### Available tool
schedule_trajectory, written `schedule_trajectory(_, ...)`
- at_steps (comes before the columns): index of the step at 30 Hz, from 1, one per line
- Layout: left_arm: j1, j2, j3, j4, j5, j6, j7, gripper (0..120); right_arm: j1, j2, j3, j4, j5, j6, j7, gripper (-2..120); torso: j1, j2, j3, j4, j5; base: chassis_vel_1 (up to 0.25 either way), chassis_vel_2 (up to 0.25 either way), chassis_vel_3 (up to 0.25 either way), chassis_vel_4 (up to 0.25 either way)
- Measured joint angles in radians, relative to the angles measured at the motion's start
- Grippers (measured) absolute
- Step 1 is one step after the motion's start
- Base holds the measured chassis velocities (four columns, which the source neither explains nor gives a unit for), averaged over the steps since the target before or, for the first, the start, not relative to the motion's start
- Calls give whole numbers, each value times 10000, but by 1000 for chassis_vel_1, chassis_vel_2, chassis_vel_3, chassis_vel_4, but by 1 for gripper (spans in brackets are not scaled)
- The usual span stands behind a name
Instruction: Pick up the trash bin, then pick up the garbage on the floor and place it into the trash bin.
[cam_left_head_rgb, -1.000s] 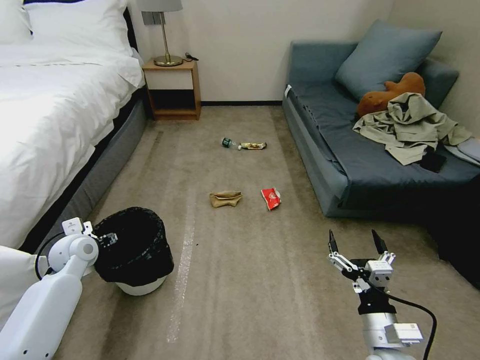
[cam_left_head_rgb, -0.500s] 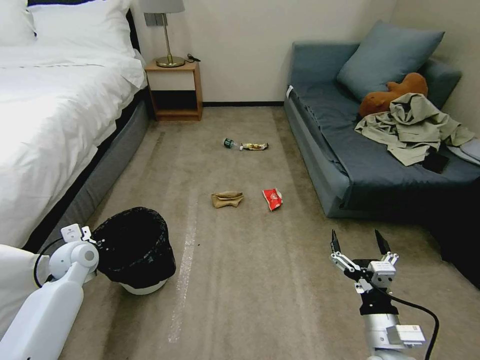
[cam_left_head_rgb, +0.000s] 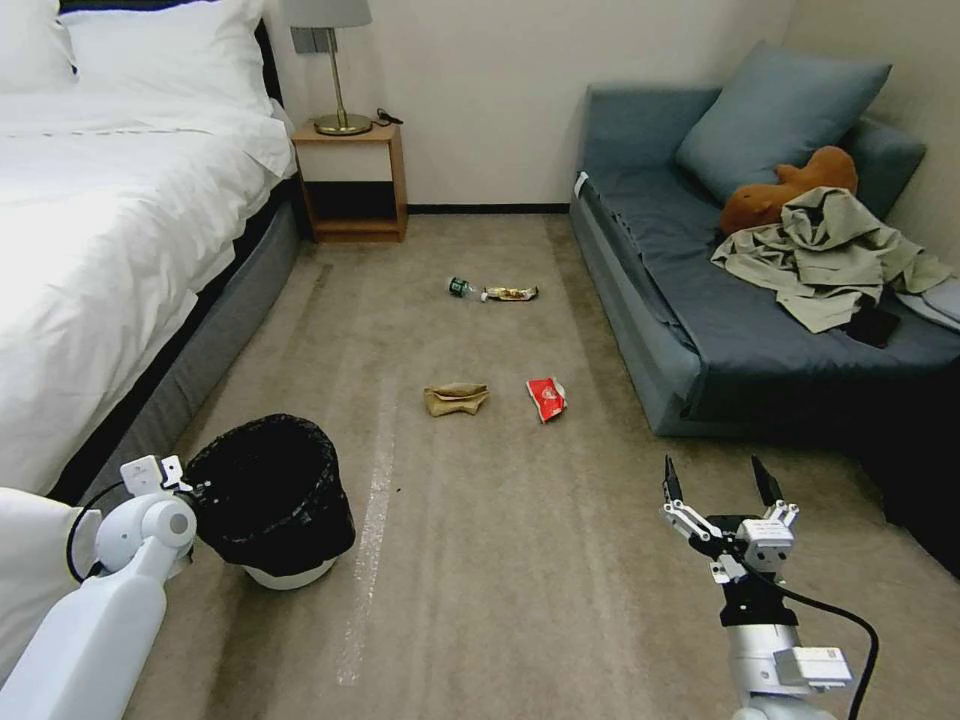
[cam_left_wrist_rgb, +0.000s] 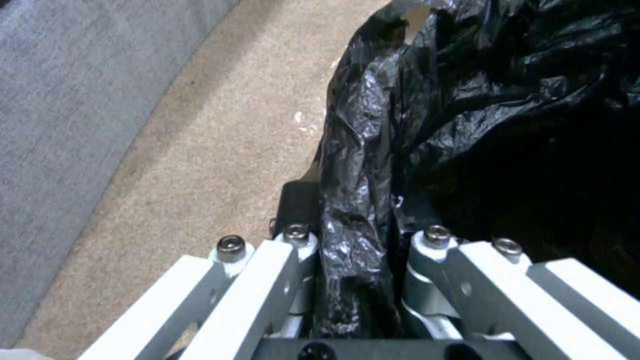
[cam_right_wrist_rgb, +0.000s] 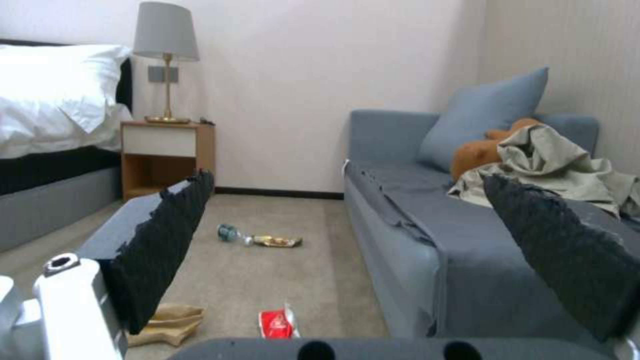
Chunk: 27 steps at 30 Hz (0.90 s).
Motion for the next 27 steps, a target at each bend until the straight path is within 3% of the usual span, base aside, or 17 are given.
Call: schedule_trajectory(27, 1012, -622, -728, -1365, 385, -838, 1212, 4, 42, -105, -44, 160, -22, 49, -5, 100, 1, -2, 3, -5, -5, 0, 0, 0, 0)
